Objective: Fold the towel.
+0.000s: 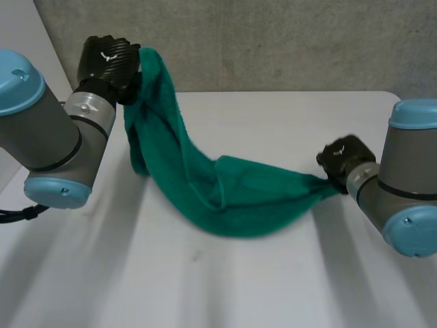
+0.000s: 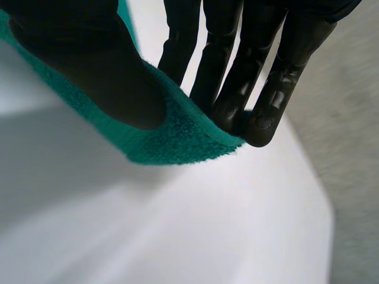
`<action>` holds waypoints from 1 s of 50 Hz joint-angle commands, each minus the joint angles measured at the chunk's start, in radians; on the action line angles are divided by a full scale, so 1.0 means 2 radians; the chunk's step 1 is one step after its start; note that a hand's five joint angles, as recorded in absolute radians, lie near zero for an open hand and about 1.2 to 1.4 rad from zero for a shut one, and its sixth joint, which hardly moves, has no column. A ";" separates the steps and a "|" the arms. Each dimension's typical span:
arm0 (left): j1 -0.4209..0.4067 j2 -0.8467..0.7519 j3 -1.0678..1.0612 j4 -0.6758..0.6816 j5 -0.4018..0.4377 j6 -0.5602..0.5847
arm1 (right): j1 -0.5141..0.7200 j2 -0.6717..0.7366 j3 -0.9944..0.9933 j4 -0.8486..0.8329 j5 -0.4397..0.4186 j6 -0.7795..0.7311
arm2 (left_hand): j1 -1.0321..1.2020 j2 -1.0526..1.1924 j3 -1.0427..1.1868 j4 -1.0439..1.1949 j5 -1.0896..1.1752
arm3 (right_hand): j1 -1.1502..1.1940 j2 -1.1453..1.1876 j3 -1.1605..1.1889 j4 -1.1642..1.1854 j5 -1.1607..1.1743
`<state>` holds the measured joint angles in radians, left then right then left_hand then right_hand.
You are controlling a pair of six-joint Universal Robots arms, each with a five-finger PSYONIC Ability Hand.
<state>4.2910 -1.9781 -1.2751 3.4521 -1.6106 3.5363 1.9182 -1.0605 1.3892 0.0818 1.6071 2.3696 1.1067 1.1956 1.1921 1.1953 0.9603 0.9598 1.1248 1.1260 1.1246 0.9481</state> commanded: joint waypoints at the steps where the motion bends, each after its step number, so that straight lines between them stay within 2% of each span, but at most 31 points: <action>1: -0.027 0.023 -0.026 -0.003 0.001 -0.001 | -0.003 -0.016 -0.001 0.088 -0.026 0.004 | 0.145 0.100 0.102 0.100 0.131 | -0.063 -0.145 -0.146 -0.145 -0.144; 3: -0.036 0.036 -0.040 -0.003 0.002 0.000 | -0.006 -0.042 -0.002 0.093 -0.032 0.010 | 0.145 0.100 0.102 0.100 0.131 | -0.213 -0.296 -0.296 -0.296 -0.295; 7: -0.045 0.069 -0.059 -0.003 0.004 0.001 | -0.009 -0.076 -0.017 0.087 -0.043 0.040 | 0.145 0.100 0.102 0.100 0.131 | -0.350 -0.433 -0.433 -0.433 -0.432; 9: -0.049 0.085 -0.063 -0.003 0.005 0.001 | -0.010 -0.082 -0.030 0.083 -0.053 0.058 | 0.145 0.100 0.102 0.100 0.131 | -0.380 -0.463 -0.463 -0.462 -0.461; 13: -0.055 0.121 -0.068 -0.003 0.005 0.001 | -0.011 -0.085 -0.063 0.075 -0.090 0.101 | 0.145 0.100 0.102 0.100 0.131 | -0.393 -0.475 -0.476 -0.475 -0.474; 17: -0.063 0.156 -0.067 -0.003 0.005 0.004 | -0.010 -0.085 -0.089 0.073 -0.148 0.125 | 0.145 0.100 0.102 0.100 0.131 | -0.393 -0.475 -0.476 -0.475 -0.474; 22: -0.068 0.201 -0.057 -0.004 0.005 0.004 | -0.005 -0.053 -0.122 0.075 -0.210 0.150 | 0.145 0.100 0.102 0.100 0.131 | -0.393 -0.475 -0.476 -0.475 -0.474; 28: -0.069 0.224 -0.046 -0.009 0.018 0.004 | -0.001 0.009 -0.158 0.074 -0.237 0.195 | 0.145 0.100 0.102 0.100 0.131 | -0.393 -0.475 -0.476 -0.475 -0.474; 32: -0.070 0.231 -0.045 -0.013 0.035 0.003 | 0.031 0.055 -0.191 0.070 -0.247 0.234 | 0.145 0.100 0.102 0.100 0.131 | -0.393 -0.475 -0.476 -0.475 -0.474; 36: -0.071 0.231 -0.047 -0.013 0.038 0.004 | 0.054 0.102 -0.221 0.071 -0.244 0.253 | 0.145 0.100 0.102 0.100 0.131 | -0.313 -0.395 -0.396 -0.395 -0.394; 37: -0.071 0.229 -0.049 -0.013 0.038 0.004 | 0.057 0.114 -0.226 0.070 -0.242 0.259 | 0.145 0.100 0.102 0.100 0.131 | -0.208 -0.291 -0.291 -0.290 -0.289; 40: -0.071 0.225 -0.051 -0.013 0.037 0.004 | 0.059 0.125 -0.228 0.070 -0.242 0.266 | 0.145 0.100 0.102 0.100 0.131 | -0.007 -0.089 -0.090 -0.089 -0.088; 41: -0.071 0.223 -0.052 -0.013 0.037 0.004 | 0.060 0.126 -0.231 0.068 -0.240 0.276 | 0.145 0.100 0.102 0.100 0.131 | 0.147 0.064 0.064 0.064 0.065; 42: -0.070 0.223 -0.053 -0.014 0.036 0.004 | 0.060 0.126 -0.232 0.066 -0.238 0.284 | 0.145 0.100 0.102 0.100 0.131 | 0.218 0.135 0.134 0.135 0.136; 47: -0.061 0.217 -0.063 -0.014 0.034 0.003 | 0.054 0.119 -0.234 0.042 -0.208 0.341 | 0.145 0.100 0.102 0.100 0.131 | 0.218 0.136 0.135 0.136 0.137; 50: -0.043 0.210 -0.076 -0.015 0.034 0.003 | 0.048 0.082 -0.232 0.040 -0.183 0.349 | 0.145 0.100 0.102 0.100 0.131 | 0.218 0.136 0.135 0.136 0.137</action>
<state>4.1614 -1.5372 -1.3900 3.4236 -1.5387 3.5427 2.0357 -0.8091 0.9183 0.1903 1.1621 2.9989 1.1075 1.1957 1.1921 1.1954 0.9603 0.9771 1.1681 1.1785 1.1857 0.9770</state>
